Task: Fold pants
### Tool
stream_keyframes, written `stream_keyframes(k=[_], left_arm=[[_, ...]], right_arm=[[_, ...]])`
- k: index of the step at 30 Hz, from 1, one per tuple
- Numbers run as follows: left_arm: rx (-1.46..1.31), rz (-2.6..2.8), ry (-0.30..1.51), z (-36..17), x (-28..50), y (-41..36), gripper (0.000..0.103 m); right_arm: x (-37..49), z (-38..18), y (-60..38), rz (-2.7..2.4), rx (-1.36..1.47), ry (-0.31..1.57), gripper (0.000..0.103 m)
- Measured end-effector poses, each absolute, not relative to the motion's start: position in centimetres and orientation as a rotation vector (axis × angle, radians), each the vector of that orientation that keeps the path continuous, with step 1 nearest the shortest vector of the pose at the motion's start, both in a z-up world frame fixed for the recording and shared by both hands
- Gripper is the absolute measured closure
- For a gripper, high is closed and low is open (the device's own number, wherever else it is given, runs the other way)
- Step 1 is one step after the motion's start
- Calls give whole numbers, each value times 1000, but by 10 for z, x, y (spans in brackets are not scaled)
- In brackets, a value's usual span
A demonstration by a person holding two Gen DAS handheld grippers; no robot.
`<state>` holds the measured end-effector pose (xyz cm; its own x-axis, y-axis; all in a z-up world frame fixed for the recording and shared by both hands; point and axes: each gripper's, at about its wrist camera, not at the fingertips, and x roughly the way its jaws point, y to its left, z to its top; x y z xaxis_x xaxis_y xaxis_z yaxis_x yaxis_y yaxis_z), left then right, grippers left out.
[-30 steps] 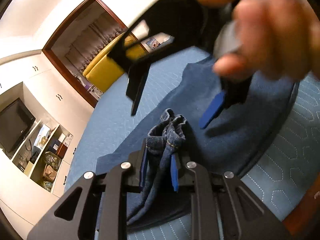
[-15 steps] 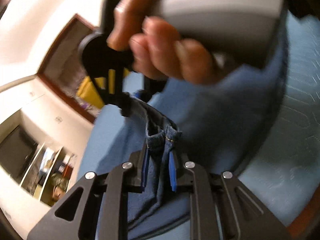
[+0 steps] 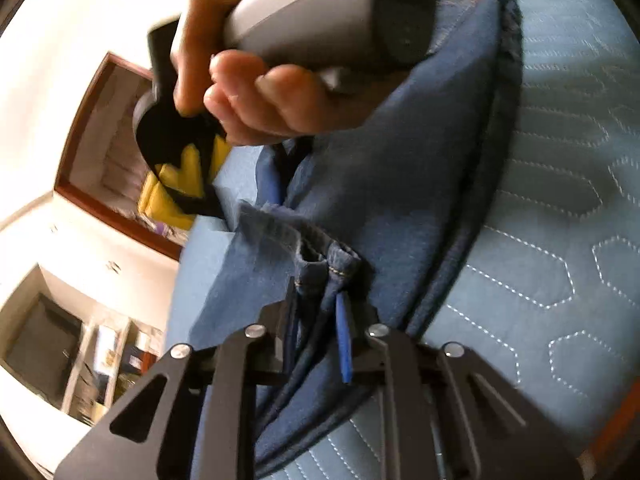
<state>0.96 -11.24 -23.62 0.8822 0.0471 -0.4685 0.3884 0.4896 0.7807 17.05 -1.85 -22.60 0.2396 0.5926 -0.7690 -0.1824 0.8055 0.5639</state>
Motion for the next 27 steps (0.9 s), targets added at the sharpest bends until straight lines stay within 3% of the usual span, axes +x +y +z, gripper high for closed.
stream_keyframes(k=[7,12,14,15,16,17,18,20,24,26,27], left_arm=[[1098,-195,428,-237,-2,-122,91],[1085,-229,479,-247,-7,-127,93],[1057,-231,479,-241,-8,-123,87],[1001,-245,502,-234,-10,-121,85],[939,-266,516,-226,-13,-116,73],[881,-283,515,-217,-18,-111,53],[792,-301,510,-203,-25,-102,48],[601,-305,534,-178,-34,-74,48],[246,-130,591,-154,-43,22,64],[56,-36,611,-156,-51,76,62],[-65,19,622,-161,-56,108,55]], right_arm=[[168,-198,-16,566,332,1116,82],[168,-215,-21,538,312,1140,82],[166,-224,-15,516,265,1135,82],[164,-224,-15,506,250,1119,83],[164,-222,-14,492,237,1108,83],[164,-220,-13,479,226,1100,81],[163,-217,-12,460,210,1090,79],[159,-206,-15,370,162,1051,66],[120,-162,-17,271,103,900,66],[97,-154,-1,283,34,878,66],[85,-153,11,301,-3,868,66]])
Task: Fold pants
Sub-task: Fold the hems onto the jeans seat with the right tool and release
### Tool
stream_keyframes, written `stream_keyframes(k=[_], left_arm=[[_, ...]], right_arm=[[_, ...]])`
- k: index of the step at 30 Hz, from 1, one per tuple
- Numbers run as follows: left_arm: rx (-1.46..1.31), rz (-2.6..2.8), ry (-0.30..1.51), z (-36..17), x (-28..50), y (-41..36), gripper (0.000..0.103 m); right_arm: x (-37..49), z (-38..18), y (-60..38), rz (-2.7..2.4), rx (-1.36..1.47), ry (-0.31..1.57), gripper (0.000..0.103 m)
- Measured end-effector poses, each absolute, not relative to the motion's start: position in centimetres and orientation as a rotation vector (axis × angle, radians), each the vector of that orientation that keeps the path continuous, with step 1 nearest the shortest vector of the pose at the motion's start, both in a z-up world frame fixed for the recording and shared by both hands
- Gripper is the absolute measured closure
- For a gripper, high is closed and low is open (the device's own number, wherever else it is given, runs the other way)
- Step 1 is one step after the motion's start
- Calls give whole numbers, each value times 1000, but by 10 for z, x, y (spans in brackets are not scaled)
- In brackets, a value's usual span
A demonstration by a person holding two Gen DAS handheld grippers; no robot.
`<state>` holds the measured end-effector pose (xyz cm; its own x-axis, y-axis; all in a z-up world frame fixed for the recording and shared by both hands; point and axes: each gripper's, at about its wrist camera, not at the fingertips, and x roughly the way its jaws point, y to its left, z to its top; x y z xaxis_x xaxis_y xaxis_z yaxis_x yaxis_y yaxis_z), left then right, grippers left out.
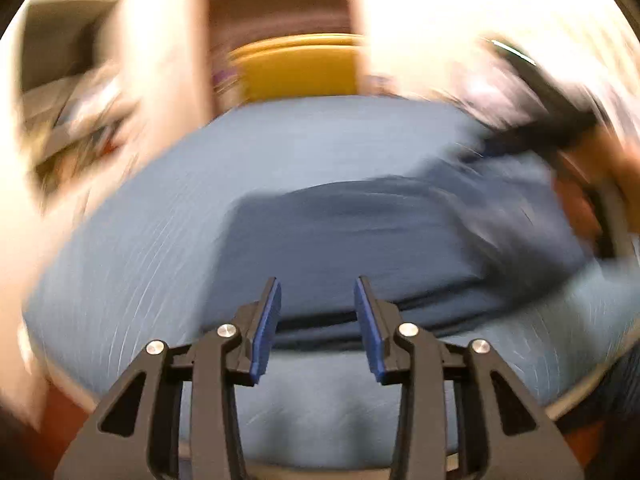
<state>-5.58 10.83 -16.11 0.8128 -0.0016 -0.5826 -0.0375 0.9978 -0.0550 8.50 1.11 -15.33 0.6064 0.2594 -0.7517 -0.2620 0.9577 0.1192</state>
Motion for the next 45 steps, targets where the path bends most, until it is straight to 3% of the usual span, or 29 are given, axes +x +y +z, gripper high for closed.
stream_keyframes(k=[1,5,8,18,21,36,41,45], left_arm=[[-146,60,638,-167,-60,130,43],[-318,108,696,-183,-63,188,43],[-395,44,716,-184,-59,196,37],[-73,173,765,-208,-8,163,37],[-42,199,774,-216,-10,164,29],[-152,276,844,-188,23,192,29],[-58,260,831,-165,41,176,29],[296,300,949,-189,48,167,25]], right_arm=[[73,-157,27,317,-48,863,66],[60,-193,57,239,-129,917,66],[66,-222,56,166,-152,977,66],[68,-229,57,142,-221,964,63],[66,-229,51,146,-204,963,63],[66,-230,36,174,-186,961,61],[64,-231,35,178,-197,960,61],[63,-233,30,192,-178,964,61]])
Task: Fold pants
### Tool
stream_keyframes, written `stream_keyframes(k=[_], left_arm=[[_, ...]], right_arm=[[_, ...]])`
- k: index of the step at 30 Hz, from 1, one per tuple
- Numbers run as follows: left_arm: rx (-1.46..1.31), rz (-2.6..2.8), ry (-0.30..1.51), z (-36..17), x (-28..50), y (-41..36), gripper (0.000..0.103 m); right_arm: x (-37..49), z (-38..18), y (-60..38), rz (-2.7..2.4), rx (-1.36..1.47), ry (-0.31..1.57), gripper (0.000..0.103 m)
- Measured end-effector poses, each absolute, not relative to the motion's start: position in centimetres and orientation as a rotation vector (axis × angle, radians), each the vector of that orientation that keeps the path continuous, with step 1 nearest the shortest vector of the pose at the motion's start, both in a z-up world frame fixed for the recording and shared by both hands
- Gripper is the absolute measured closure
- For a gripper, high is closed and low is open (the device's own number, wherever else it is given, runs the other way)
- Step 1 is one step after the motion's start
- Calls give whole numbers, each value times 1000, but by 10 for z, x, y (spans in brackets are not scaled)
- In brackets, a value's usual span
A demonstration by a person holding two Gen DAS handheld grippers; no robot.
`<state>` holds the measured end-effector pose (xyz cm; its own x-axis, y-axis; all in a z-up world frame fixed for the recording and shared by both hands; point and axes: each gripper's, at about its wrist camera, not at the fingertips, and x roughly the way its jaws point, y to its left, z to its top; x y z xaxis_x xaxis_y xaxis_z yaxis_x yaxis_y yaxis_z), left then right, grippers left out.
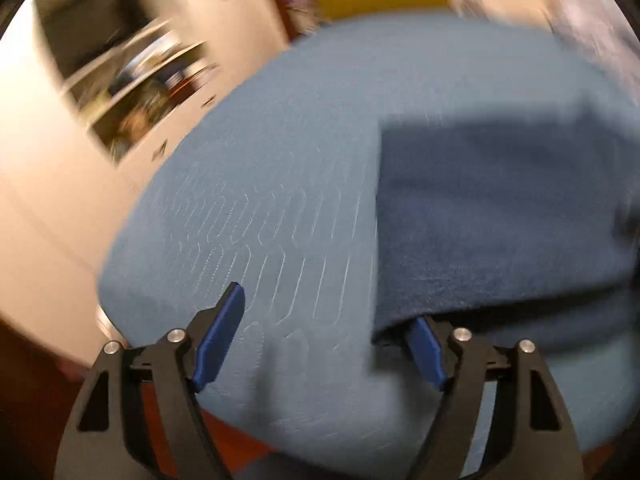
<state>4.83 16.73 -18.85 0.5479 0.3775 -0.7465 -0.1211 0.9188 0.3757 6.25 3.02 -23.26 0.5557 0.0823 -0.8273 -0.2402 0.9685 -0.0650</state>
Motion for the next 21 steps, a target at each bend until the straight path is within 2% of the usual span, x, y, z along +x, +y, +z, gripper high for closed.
stream_keyframes(k=[3,5,9,11,15,17,18,19,20,21], left_arm=[[753,283,843,-217,31,130,25],[842,268,795,-226,26,125,24],[779,214,754,-215,18,133,22],[672,139,770,-204,3,145,19],[466,100,767,-169,-28,177,19],[319,67,733,-140,-20,185,38],[221,6,726,-126,-4,185,52],[145,-55,725,-119,13,184,61],[96,-105,725,-117,32,179,71],[60,-168,741,-121,62,169,72]], right_arm=[[64,-233,26,201,-175,964,61],[62,-233,28,198,-181,965,61],[63,-232,26,198,-176,966,61],[63,-232,27,195,-182,965,61],[62,-232,25,203,-154,956,59],[62,-231,23,208,-143,940,56],[61,-230,21,192,-131,927,52],[63,-231,15,163,-119,925,36],[64,-232,7,153,-86,927,27],[65,-232,0,171,-35,935,27]])
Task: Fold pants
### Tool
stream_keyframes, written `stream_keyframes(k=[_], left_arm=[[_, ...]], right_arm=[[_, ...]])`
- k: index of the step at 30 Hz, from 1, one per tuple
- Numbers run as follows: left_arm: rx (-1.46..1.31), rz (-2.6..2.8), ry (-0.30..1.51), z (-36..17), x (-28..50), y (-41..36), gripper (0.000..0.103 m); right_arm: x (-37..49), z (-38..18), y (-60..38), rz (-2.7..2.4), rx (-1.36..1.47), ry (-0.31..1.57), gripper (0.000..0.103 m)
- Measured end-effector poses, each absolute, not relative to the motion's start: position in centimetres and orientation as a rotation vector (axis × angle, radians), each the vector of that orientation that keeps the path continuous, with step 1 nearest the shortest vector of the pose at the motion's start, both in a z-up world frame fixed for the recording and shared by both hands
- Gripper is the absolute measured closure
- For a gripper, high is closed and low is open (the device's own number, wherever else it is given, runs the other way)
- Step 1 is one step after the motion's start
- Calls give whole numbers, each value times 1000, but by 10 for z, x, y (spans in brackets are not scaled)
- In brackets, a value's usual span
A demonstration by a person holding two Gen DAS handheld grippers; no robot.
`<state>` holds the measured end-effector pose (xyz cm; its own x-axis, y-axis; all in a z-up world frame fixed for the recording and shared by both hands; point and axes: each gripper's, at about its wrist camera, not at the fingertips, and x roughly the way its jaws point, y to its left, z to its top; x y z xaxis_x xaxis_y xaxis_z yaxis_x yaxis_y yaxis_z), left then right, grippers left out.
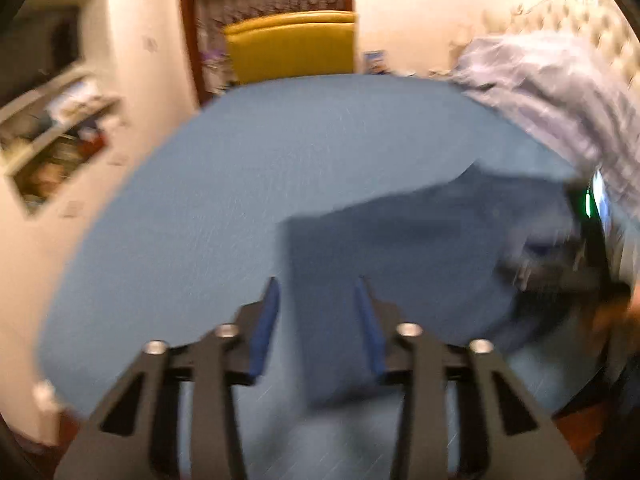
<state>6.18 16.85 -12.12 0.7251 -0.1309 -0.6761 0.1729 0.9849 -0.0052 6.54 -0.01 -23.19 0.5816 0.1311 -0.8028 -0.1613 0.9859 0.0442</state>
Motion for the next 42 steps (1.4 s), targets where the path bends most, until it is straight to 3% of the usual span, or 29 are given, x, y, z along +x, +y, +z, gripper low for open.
stream_keyframes(k=[5,9,14,18,20,22,24,26,35,37,39,40,41,42], left_arm=[[94,-329,970,-177,176,112,71],[-55,-200,992,-187,207,143,75],[-143,-143,863,-161,182,159,45],[-201,-90,880,-164,150,166,40],[-222,-106,880,-169,134,170,22],[-174,-94,914,-181,124,172,11],[-88,-56,948,-198,115,164,10],[-83,-48,943,-203,111,167,1],[33,41,871,-194,99,142,5],[65,36,834,-183,83,135,5],[74,20,853,-184,71,127,19],[76,8,885,-190,68,125,37],[66,-5,912,-196,66,125,47],[48,-10,920,-200,64,128,47]], right_arm=[[61,-209,-42,150,142,883,27],[62,-191,-70,60,150,846,25],[76,-165,-39,108,63,802,18],[93,-171,12,198,-28,832,15],[108,-187,30,185,-98,872,16],[121,-204,35,136,-170,911,16],[129,-223,26,114,-176,963,16],[131,-229,11,148,-69,978,14],[127,-228,22,103,-117,969,11],[125,-229,17,70,-98,968,4],[121,-232,14,57,-65,964,5],[119,-233,10,53,-63,955,5],[117,-233,10,49,-71,945,5],[116,-233,10,49,-76,942,5]])
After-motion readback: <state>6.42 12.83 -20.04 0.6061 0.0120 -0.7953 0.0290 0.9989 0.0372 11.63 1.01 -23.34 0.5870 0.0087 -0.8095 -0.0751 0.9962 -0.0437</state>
